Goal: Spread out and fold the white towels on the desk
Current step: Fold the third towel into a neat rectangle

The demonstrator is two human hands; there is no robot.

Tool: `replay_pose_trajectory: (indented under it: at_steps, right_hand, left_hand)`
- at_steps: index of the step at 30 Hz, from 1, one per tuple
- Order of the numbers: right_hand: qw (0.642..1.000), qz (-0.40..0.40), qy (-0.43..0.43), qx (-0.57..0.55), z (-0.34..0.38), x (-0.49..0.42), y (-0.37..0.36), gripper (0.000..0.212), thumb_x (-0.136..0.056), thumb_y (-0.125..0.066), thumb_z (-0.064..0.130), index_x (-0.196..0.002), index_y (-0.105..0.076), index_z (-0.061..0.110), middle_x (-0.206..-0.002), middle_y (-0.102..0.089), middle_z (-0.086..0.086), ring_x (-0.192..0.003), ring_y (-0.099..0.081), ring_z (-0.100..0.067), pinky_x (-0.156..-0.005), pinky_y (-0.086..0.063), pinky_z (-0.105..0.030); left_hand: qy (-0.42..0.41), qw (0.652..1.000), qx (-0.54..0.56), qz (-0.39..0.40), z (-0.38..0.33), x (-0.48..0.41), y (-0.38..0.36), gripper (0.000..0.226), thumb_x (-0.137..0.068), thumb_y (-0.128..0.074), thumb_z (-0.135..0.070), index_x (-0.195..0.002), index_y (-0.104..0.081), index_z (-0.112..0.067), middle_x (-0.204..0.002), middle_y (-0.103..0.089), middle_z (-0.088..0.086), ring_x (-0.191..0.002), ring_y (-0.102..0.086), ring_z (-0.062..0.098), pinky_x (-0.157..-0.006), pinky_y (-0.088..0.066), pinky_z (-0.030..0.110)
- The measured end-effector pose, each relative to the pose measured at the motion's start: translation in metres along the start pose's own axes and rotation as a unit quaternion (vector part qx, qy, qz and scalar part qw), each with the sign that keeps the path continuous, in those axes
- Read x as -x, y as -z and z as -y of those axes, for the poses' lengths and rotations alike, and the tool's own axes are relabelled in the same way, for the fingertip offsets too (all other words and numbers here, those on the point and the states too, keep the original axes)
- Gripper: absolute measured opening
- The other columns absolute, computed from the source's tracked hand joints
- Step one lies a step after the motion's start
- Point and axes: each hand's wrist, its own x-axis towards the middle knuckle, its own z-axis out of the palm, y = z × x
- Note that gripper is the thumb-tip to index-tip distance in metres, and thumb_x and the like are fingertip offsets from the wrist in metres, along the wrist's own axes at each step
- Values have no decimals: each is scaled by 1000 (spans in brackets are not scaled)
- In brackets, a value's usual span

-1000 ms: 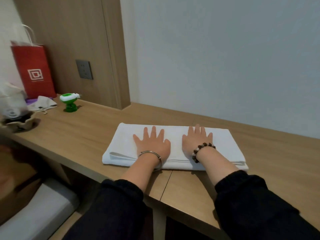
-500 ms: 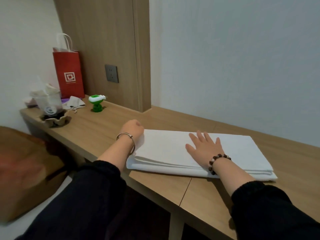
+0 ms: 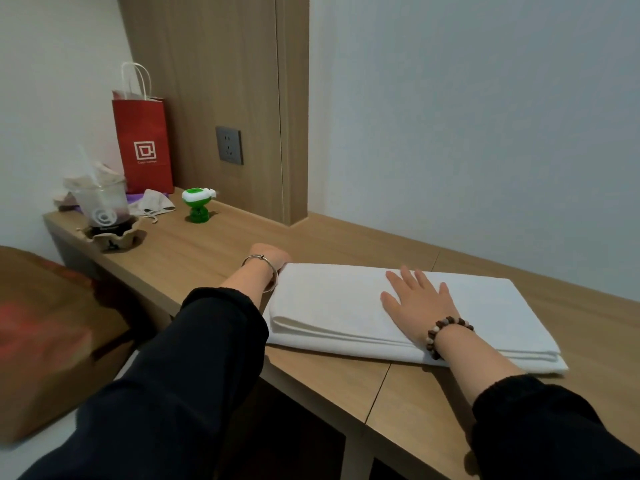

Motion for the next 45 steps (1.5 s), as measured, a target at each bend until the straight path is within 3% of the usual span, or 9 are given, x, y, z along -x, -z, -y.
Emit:
replay_pose_trajectory:
  at_steps: [3,5,9,12,15,30,38,41,45]
  right_hand:
    - [1000,-6,-10,-2,-1,0,0,60,-94,-9,54,-150,-6,33,-160,3,7,-146,5,-16,-115,2,-50]
    - [1000,-7,-18,3,0,1,0,61,-93,-9,54,-150,-7,33,-160,3,7,-146,4,-17,-115,1,-50]
    - [1000,-7,-26,6,3,1,2,62,-93,-9,54,-151,-8,31,-160,1,5,-146,3,-18,-115,0,-52]
    - [1000,0,-28,3,4,2,4,61,-94,-9,53,-151,-8,31,-160,1,5,-146,2,-18,-115,0,-52]
    - [1000,4,-24,-3,5,4,6,60,-95,-9,52,-151,-8,30,-160,2,5,-146,3,-18,-115,1,-50]
    - [996,24,-89,19,-49,59,18,55,-98,-8,46,-151,-4,30,-160,6,2,-147,4,-20,-116,0,-51]
    - [991,43,128,-11,-17,50,17,68,-91,-7,61,-151,0,31,-159,5,5,-146,4,-14,-116,0,-42]
    - [986,44,148,-55,-21,55,25,70,-88,-35,65,-148,-23,29,-157,-16,4,-144,-14,-15,-115,-10,-38]
    - [982,61,158,-81,-23,65,42,56,-77,-65,57,-122,-54,26,-128,-51,4,-116,-42,-14,-96,-36,-27]
  left_hand:
    - [-49,999,-13,8,4,7,3,20,-84,-58,3,-97,-70,-8,-104,-67,12,-99,-61,27,-94,-50,38]
    - [-90,983,-161,-2,1,11,6,27,-85,-57,-3,-110,-68,-8,-115,-65,8,-108,-58,28,-94,-48,35]
    - [-210,885,-415,2,-30,38,-6,40,-89,-52,-18,-129,-48,-19,-134,-44,9,-126,-39,31,-98,-38,45]
    - [-268,854,-428,127,-29,74,-41,49,-98,-30,-41,-145,-26,-27,-154,-20,4,-141,-16,29,-108,-18,57]
    - [-274,861,-405,142,-4,93,-53,56,-98,-13,-51,-149,0,-35,-159,7,-6,-145,8,23,-112,2,59]
    - [-377,828,-403,100,17,111,-27,54,-99,-13,-47,-150,-5,-32,-159,1,-2,-146,4,19,-116,-2,48]
    - [-524,741,-390,155,20,119,-22,68,-90,-18,-67,-149,-19,-33,-158,-13,-3,-145,-8,19,-116,-12,42]
    - [-562,774,-254,141,15,136,-19,42,-85,-65,-42,-119,-63,-17,-125,-58,6,-114,-53,27,-91,-46,43]
    - [-544,786,-253,149,4,154,-14,17,-79,-73,-27,-89,-68,-13,-98,-65,2,-87,-60,24,-59,-51,35]
